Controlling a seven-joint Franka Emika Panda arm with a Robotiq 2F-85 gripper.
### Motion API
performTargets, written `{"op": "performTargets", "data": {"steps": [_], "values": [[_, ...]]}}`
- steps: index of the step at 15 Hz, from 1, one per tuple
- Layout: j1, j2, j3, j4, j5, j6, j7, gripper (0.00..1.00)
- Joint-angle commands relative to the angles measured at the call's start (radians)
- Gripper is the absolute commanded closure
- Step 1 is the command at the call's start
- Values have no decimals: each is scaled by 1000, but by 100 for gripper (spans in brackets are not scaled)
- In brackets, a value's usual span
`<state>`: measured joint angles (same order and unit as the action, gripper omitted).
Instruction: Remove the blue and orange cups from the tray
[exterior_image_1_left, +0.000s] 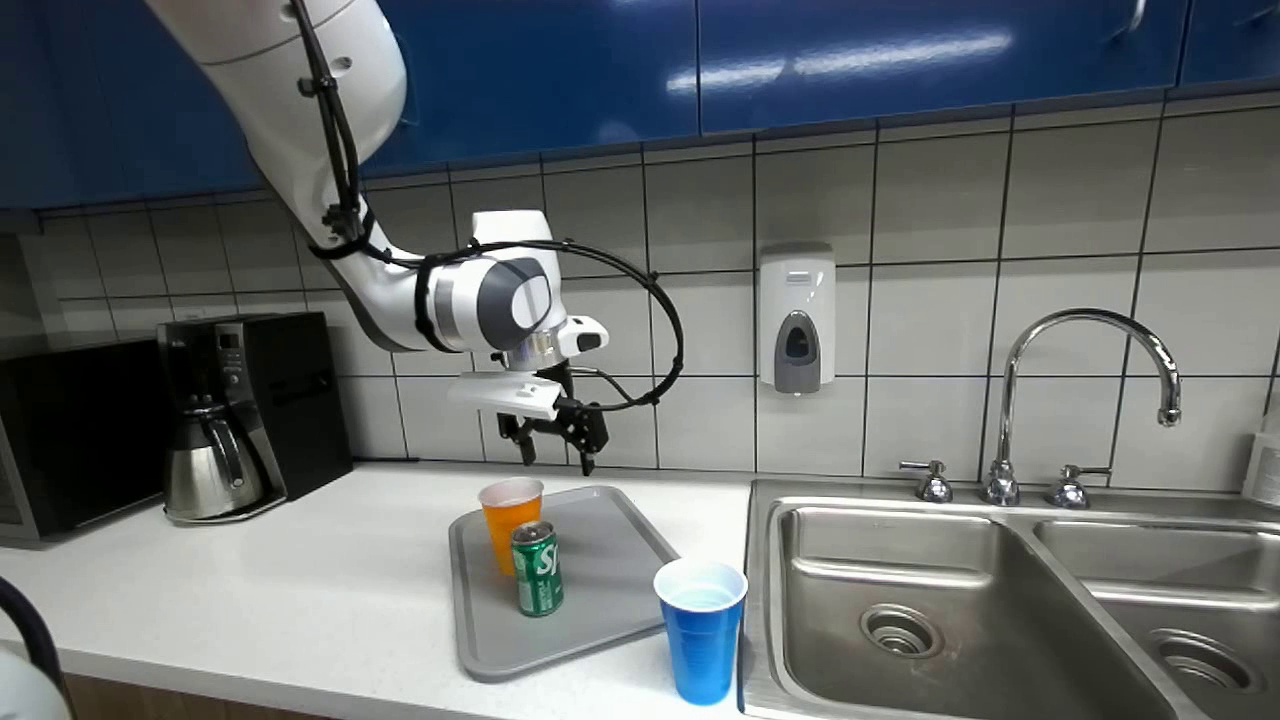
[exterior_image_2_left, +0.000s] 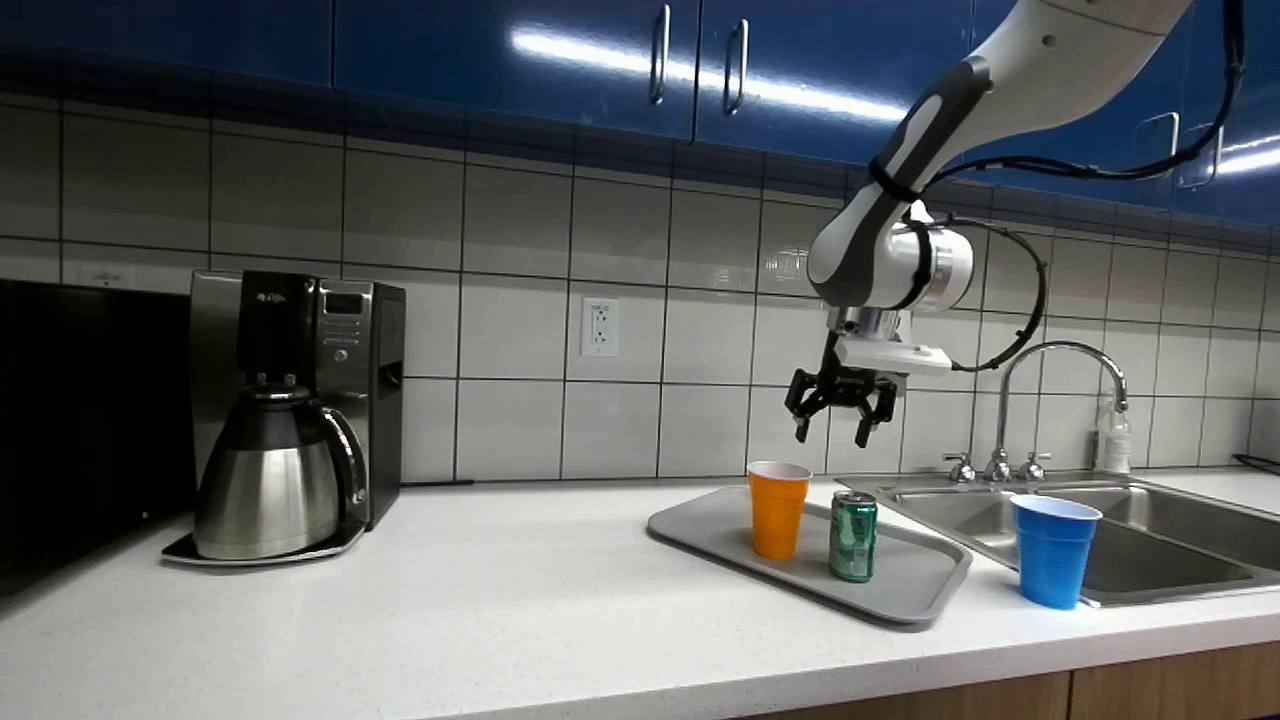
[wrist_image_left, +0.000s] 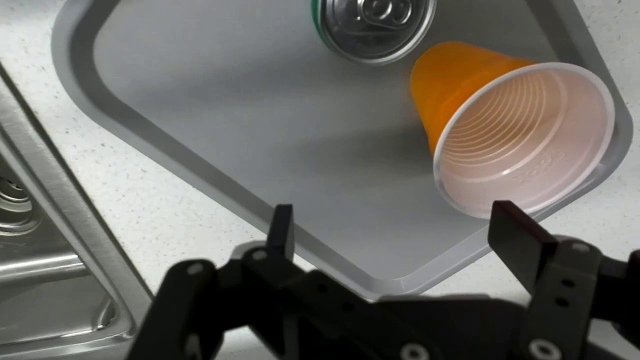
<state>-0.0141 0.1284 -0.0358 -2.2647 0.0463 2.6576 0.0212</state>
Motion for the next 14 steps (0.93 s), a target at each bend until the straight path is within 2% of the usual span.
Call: {"op": "performTargets", "data": {"steps": [1, 14], "values": [[9, 50, 17, 40, 1, 17, 10, 0], [42, 156, 20, 104, -18, 17, 21, 0]]}}
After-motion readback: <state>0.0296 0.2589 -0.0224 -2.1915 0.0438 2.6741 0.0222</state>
